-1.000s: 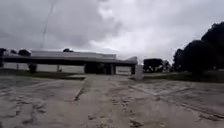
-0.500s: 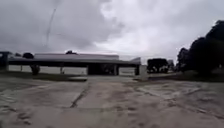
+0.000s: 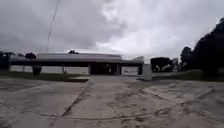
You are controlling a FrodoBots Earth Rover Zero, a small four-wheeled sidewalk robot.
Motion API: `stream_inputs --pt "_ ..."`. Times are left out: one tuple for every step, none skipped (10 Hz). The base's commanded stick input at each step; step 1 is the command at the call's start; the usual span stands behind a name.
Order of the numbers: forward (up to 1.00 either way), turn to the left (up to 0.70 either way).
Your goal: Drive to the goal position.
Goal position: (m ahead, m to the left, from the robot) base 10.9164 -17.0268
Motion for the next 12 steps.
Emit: stream_inputs --pt "0.7 0.0" --pt "0.7 0.0" --pt "0.7 0.0" --pt "0.7 0.0" --pt "0.7 0.0" --pt "0.7 0.0" --pt "0.7 0.0" --pt "0.7 0.0" --pt "0.7 0.0" --pt "0.7 0.0" --pt "0.7 0.0" --pt "0.7 0.0"
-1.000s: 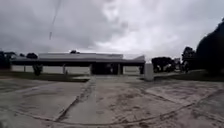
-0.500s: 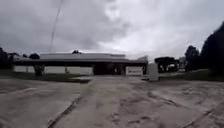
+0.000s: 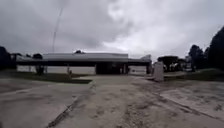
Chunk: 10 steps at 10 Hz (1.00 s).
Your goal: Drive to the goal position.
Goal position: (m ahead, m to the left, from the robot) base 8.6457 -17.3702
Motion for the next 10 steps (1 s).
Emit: stream_inputs --pt "0.7 0.0" --pt "0.7 0.0" --pt "0.7 0.0" --pt "0.7 0.0" --pt "0.7 0.0" --pt "0.7 0.0" --pt "0.7 0.0" --pt "0.7 0.0" --pt "0.7 0.0" --pt "0.7 0.0"
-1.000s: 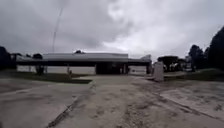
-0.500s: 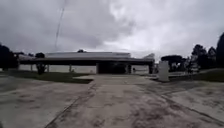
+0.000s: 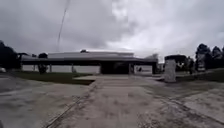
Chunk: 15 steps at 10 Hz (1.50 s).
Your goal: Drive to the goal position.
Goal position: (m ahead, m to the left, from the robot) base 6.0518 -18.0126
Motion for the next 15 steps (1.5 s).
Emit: stream_inputs --pt "0.7 0.0" --pt "0.7 0.0" --pt "0.7 0.0" --pt "0.7 0.0" --pt "0.7 0.0" --pt "0.7 0.0" --pt "0.7 0.0" --pt "0.7 0.0" --pt "0.7 0.0" --pt "0.7 0.0" --pt "0.7 -0.01" --pt "0.7 -0.08" --pt "0.7 -0.3" --pt "0.7 -0.32" --pt "0.7 0.0"
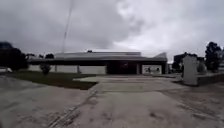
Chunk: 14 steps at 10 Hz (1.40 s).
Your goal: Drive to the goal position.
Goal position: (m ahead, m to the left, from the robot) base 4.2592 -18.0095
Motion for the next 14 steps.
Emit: stream_inputs --pt "0.7 0.0" --pt "0.7 0.0" --pt "0.7 0.0" --pt "0.7 0.0" --pt "0.7 0.0" --pt "0.7 0.0" --pt "0.7 0.0" --pt "0.65 0.0" --pt "0.5 0.0" --pt "0.5 0.0" --pt "0.5 0.0" --pt "0.5 0.0" --pt "0.5 0.0" --pt "0.5 0.0"
